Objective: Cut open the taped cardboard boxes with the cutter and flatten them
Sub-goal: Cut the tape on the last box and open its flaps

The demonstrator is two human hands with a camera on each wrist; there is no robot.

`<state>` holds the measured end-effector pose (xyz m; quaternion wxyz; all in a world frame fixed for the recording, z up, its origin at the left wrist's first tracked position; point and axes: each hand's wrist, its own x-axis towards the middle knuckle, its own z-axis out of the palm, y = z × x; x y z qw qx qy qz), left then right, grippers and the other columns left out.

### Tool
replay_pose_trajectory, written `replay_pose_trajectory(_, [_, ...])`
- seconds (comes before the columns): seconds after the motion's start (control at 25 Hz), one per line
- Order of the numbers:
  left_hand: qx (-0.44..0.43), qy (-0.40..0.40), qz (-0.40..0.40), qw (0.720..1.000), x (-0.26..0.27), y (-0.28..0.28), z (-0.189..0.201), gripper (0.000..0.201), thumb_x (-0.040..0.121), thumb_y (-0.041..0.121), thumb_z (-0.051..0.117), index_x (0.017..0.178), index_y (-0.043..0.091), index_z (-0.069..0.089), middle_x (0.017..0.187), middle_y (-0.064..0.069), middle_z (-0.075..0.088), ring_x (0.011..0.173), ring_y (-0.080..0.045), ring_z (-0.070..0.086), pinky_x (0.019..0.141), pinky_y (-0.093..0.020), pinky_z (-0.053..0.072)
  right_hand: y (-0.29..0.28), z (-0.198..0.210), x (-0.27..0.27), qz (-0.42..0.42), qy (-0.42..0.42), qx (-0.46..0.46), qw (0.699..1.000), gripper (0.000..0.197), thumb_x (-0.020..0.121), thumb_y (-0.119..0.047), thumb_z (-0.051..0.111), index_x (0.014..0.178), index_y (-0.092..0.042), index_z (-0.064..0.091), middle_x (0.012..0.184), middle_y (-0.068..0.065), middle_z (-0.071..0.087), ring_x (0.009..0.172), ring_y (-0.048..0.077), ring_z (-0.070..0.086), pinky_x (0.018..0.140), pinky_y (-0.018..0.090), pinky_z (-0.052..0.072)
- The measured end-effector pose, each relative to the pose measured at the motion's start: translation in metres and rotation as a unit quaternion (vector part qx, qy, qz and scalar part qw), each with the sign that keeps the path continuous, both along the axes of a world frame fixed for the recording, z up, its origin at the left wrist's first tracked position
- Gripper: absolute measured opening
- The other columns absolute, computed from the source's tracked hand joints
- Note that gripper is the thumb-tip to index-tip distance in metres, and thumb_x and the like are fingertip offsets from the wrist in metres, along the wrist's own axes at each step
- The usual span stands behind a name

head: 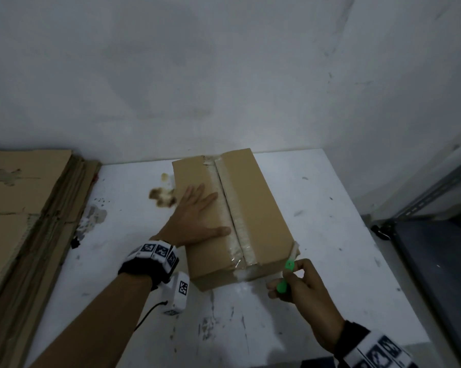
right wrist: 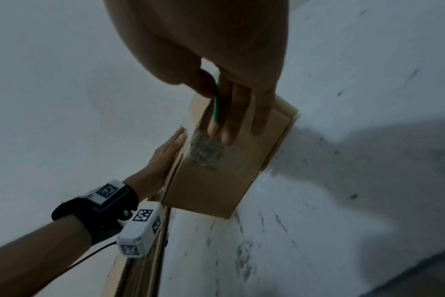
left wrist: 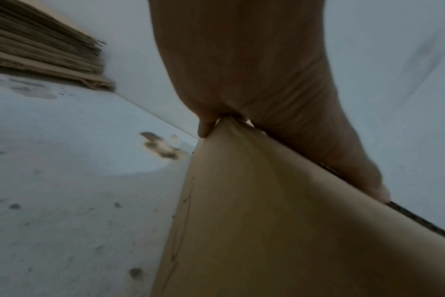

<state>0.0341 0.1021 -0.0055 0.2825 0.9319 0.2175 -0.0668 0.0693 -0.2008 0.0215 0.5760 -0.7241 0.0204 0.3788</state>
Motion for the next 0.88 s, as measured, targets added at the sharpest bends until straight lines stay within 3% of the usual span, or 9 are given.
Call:
replay_pose_trajectory(0.08, [-0.017, -0.001, 0.030, 0.999, -0.002, -0.003, -0.001, 0.117, 0.061, 0.087, 0.065, 0.157, 0.039, 0.019, 0.165, 0.013, -0.012, 0.149, -0.010, -0.022, 0.123, -0.042, -0.004, 0.005, -0.005, -0.006, -0.054, 0.025, 0.019, 0.998, 0.009, 0.107, -0.016, 0.042, 0.109, -0.007, 0.042, 0.090, 0.017, 0.076, 0.087, 0.035, 0.073, 0.085, 0.040, 0.057])
replay_pose_trajectory(0.24, [-0.018, 0.001, 0.108, 0.994, -0.003, -0.019, -0.004, 0.121, 0.059, 0.087, 0.066, 0.157, 0.035, 0.020, 0.166, 0.006, -0.012, 0.151, -0.016, -0.021, 0.123, -0.044, -0.002, 0.017, -0.017, -0.007, -0.118, 0.092, 0.066, 0.987, 0.004, 0.107, -0.013, 0.040, 0.109, -0.011, 0.044, 0.101, 0.022, 0.072, 0.079, 0.032, 0.071, 0.080, 0.041, 0.057])
replay_pose_trajectory(0.36, [-0.020, 0.000, 0.164, 0.986, -0.005, -0.028, -0.004, 0.122, 0.061, 0.086, 0.066, 0.158, 0.032, 0.016, 0.166, -0.004, -0.016, 0.150, -0.022, -0.023, 0.122, -0.046, -0.001, 0.031, -0.018, 0.005, -0.113, 0.092, 0.101, 0.984, 0.008, 0.105, -0.007, 0.040, 0.112, -0.009, 0.044, 0.100, 0.024, 0.069, 0.072, 0.030, 0.064, 0.071, 0.038, 0.058])
replay_pose_trajectory(0.56, [-0.039, 0.013, 0.231, 0.972, -0.005, -0.039, 0.002, 0.122, 0.066, 0.087, 0.060, 0.159, 0.030, 0.007, 0.163, -0.011, -0.024, 0.148, -0.027, -0.028, 0.119, -0.057, 0.012, 0.052, -0.015, 0.027, -0.106, 0.075, 0.114, 0.985, 0.011, 0.104, -0.008, 0.045, 0.095, -0.013, 0.045, 0.078, 0.014, 0.059, 0.053, 0.021, 0.054, 0.059, 0.035, 0.051])
replay_pose_trajectory(0.76, [-0.049, 0.040, 0.248, 0.967, -0.003, -0.040, 0.012, 0.116, 0.071, 0.083, 0.059, 0.159, 0.030, 0.004, 0.161, -0.012, -0.028, 0.148, -0.028, -0.029, 0.112, -0.065, 0.025, 0.059, -0.014, 0.035, -0.058, 0.028, 0.089, 0.994, 0.013, 0.106, -0.013, 0.042, 0.094, -0.012, 0.044, 0.082, 0.019, 0.064, 0.048, 0.025, 0.048, 0.056, 0.037, 0.050])
replay_pose_trajectory(0.88, [-0.056, 0.055, 0.247, 0.966, 0.006, -0.041, 0.015, 0.113, 0.076, 0.080, 0.057, 0.159, 0.029, 0.000, 0.159, -0.016, -0.032, 0.147, -0.031, -0.032, 0.113, -0.064, 0.023, 0.058, -0.016, 0.027, -0.006, 0.030, 0.073, 0.997, 0.010, 0.107, -0.017, 0.040, 0.100, -0.011, 0.044, 0.090, 0.027, 0.063, 0.046, 0.028, 0.049, 0.055, 0.038, 0.053])
